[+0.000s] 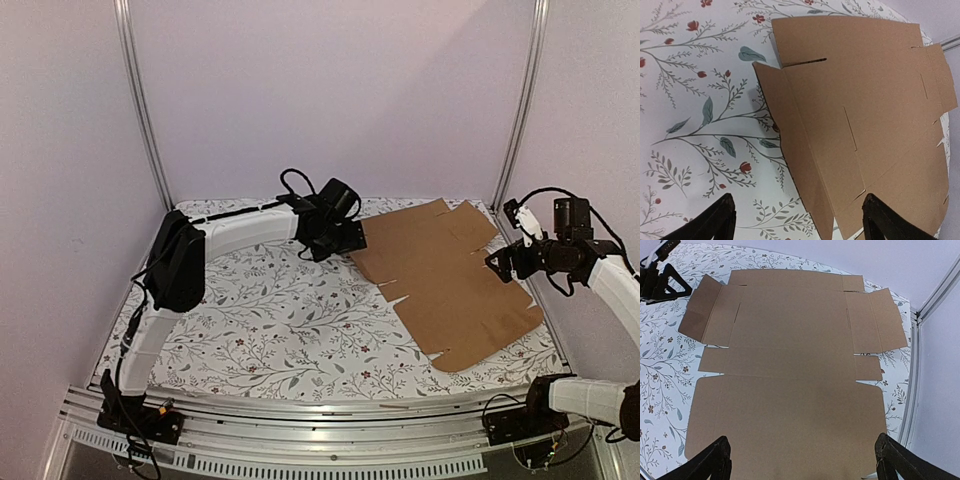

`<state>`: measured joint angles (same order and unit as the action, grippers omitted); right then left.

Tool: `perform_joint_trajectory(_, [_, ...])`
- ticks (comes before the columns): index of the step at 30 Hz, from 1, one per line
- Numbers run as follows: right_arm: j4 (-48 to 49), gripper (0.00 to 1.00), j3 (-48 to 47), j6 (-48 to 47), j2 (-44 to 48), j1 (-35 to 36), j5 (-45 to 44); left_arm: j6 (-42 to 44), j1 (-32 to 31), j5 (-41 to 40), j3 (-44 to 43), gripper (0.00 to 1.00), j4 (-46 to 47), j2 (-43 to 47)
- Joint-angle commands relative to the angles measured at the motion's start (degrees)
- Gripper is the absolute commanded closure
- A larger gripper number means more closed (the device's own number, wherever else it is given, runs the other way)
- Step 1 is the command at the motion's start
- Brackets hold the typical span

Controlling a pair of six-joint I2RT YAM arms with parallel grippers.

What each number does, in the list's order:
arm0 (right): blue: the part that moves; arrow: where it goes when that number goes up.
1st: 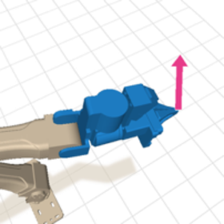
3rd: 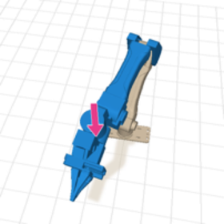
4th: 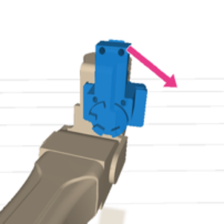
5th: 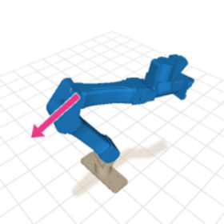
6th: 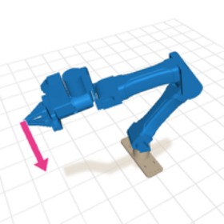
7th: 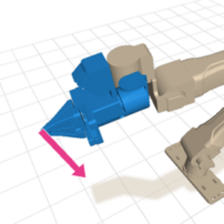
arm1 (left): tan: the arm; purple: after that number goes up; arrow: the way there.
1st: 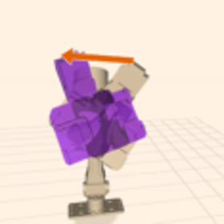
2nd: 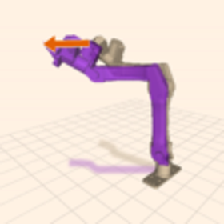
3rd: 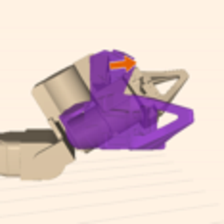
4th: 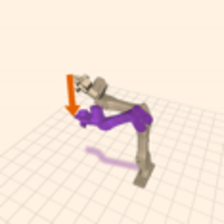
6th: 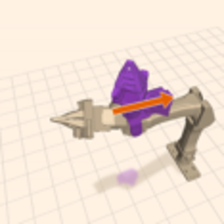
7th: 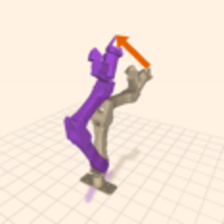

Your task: Fold the paper box

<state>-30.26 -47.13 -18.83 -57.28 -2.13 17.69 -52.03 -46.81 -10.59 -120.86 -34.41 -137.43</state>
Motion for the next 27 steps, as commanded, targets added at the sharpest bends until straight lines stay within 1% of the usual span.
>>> perform_joint_trajectory(1, [-1.7,0.01,1.2,-2.1,1.0,0.4,2.6,-3.3,0.2,3.4,-5.0,0.16,-1.5,-4.4])
perform_joint_trajectory(4, [-1.8,0.01,1.2,-2.6,1.0,0.4,3.3,-6.0,0.5,4.4,-6.1,0.2,-1.9,-6.3])
perform_joint_trajectory(7, [-1.8,0.01,1.2,-2.7,0.6,0.4,3.4,-7.9,0.9,6.0,-7.3,0.26,-1.9,-8.2])
perform_joint_trajectory(10, [-2.0,0.01,1.3,-3.3,0.4,0.4,3.2,-8.6,1.1,6.2,-8.3,0.35,-1.8,-9.4])
perform_joint_trajectory(12, [-1.9,0.01,1.3,-3.8,0.5,0.4,2.8,-9.3,1.3,6.3,-8.3,0.44,-1.6,-9.6])
perform_joint_trajectory(15, [-2.1,0.01,1.4,-3.8,0.6,0.4,2.8,-10.5,1.9,6.3,-7.7,0.55,-0.8,-9.7])
perform_joint_trajectory(17, [-2.1,0.01,1.5,-3.9,0.6,0.4,2.9,-10.8,2.3,6.9,-7.3,0.67,0.2,-9.7])
perform_joint_trajectory(18, [-2.1,0.01,1.6,-4.0,0.6,0.3,2.9,-10.8,2.5,7.2,-7.0,0.74,0.8,-9.7])
perform_joint_trajectory(21, [-2.2,0.01,1.7,-4.2,0.5,0.4,3.0,-10.5,2.8,8.0,-6.2,0.93,2.6,-9.3])
perform_joint_trajectory(22, [-2.2,0.01,1.7,-4.3,0.4,0.4,3.0,-10.4,2.9,8.2,-5.8,0.98,3.0,-9.1])
perform_joint_trajectory(23, [-2.2,0.01,1.7,-4.4,0.3,0.4,3.0,-9.9,3.0,8.5,-5.3,1.0,3.5,-8.6])
perform_joint_trajectory(27, [-2.5,0.01,1.7,-4.7,0.1,0.4,3.5,-5.4,4.0,9.5,-1.7,1.0,4.8,-4.7])
